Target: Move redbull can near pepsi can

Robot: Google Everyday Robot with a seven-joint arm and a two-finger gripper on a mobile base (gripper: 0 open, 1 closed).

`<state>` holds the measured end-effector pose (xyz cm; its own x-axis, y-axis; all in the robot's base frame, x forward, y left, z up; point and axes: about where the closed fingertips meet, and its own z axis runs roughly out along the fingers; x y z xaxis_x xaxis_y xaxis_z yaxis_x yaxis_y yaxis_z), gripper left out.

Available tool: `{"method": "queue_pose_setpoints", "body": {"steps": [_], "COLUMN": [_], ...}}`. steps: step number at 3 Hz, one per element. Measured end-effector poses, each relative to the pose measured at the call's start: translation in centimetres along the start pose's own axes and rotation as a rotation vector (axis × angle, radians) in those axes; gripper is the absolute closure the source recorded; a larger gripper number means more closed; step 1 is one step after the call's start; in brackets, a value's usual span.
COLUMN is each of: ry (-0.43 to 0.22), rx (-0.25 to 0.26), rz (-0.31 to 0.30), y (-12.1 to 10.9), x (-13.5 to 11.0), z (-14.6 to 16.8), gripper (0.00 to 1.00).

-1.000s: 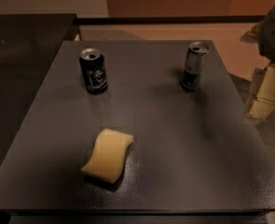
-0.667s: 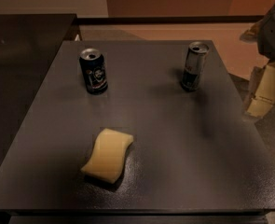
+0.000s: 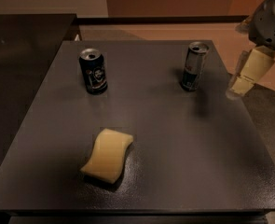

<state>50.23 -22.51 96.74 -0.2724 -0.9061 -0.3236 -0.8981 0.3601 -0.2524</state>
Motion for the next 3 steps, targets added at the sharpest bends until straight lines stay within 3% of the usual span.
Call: {"method": "queue_pose_setpoints", "body": {"steps": [2,3], "ry": [-0.111,-0.133], "rx": [0.008,-0.006], "rz": [0.075,0.120], "y": [-6.2,-8.3], "x": [-1.7,-2.2], "z": [4.2,6.8], "gripper": [0.00,0.00]}}
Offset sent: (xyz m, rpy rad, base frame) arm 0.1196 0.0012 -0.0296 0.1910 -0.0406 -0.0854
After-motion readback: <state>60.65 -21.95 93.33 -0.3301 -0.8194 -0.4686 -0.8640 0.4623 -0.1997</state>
